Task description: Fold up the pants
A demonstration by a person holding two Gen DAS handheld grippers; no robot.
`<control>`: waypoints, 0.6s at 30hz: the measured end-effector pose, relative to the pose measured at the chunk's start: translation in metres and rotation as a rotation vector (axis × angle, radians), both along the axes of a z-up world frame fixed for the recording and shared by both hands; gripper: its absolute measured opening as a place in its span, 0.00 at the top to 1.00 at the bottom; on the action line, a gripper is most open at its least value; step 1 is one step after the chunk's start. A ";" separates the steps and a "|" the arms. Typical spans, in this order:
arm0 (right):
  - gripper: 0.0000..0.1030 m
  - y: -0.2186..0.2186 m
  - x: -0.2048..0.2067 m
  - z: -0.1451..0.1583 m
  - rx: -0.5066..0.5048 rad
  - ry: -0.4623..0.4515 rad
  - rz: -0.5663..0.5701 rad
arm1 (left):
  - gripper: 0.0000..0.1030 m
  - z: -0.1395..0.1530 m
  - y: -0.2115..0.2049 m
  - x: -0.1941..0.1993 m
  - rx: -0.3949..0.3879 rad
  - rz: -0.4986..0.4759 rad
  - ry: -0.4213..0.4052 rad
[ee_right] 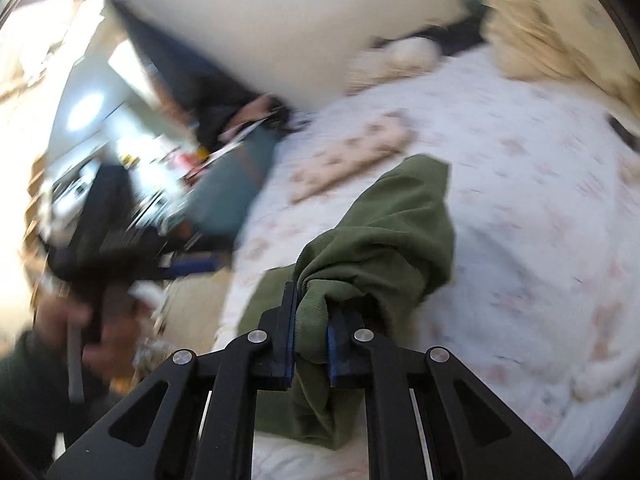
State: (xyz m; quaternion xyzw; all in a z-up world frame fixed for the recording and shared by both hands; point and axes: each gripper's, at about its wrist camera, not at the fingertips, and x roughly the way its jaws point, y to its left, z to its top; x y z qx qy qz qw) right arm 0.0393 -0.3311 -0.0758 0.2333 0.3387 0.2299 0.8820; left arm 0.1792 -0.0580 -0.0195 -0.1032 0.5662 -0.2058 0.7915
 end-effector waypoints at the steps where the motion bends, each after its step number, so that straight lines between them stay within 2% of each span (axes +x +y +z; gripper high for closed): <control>1: 0.89 0.009 -0.001 0.001 0.000 -0.012 0.036 | 0.15 -0.002 -0.010 0.005 -0.026 -0.021 0.040; 3: 0.89 0.023 0.000 -0.002 0.001 -0.014 0.087 | 0.15 -0.008 -0.032 0.014 -0.084 -0.054 0.113; 4: 0.89 0.029 0.002 -0.003 0.000 -0.016 0.107 | 0.15 -0.010 -0.041 0.015 -0.087 -0.061 0.131; 6: 0.89 0.044 -0.001 0.000 -0.014 -0.040 0.175 | 0.15 -0.012 -0.060 0.019 -0.084 -0.078 0.153; 8: 0.89 0.059 -0.006 0.001 -0.043 -0.060 0.244 | 0.15 -0.014 -0.076 0.022 -0.034 -0.122 0.147; 9: 0.89 0.064 -0.010 0.000 -0.049 -0.070 0.275 | 0.22 -0.014 -0.080 0.021 0.012 -0.138 0.133; 10: 0.89 0.067 -0.013 0.001 -0.054 -0.077 0.295 | 0.35 -0.013 -0.084 0.019 0.085 -0.162 0.095; 11: 0.89 0.071 -0.015 0.001 -0.060 -0.083 0.309 | 0.74 -0.012 -0.086 0.015 0.155 -0.206 0.052; 12: 0.88 0.074 -0.016 0.000 -0.060 -0.080 0.324 | 0.91 -0.012 -0.085 0.014 0.174 -0.227 0.050; 13: 0.88 0.076 -0.016 -0.001 -0.057 -0.071 0.330 | 0.91 -0.011 -0.080 0.012 0.191 -0.233 0.042; 16: 0.75 0.075 -0.014 -0.003 -0.017 -0.046 0.356 | 0.94 -0.004 -0.040 0.013 0.201 -0.198 0.015; 18: 0.49 0.072 -0.017 0.005 0.026 -0.074 0.375 | 0.94 -0.002 -0.007 0.013 0.186 -0.155 0.027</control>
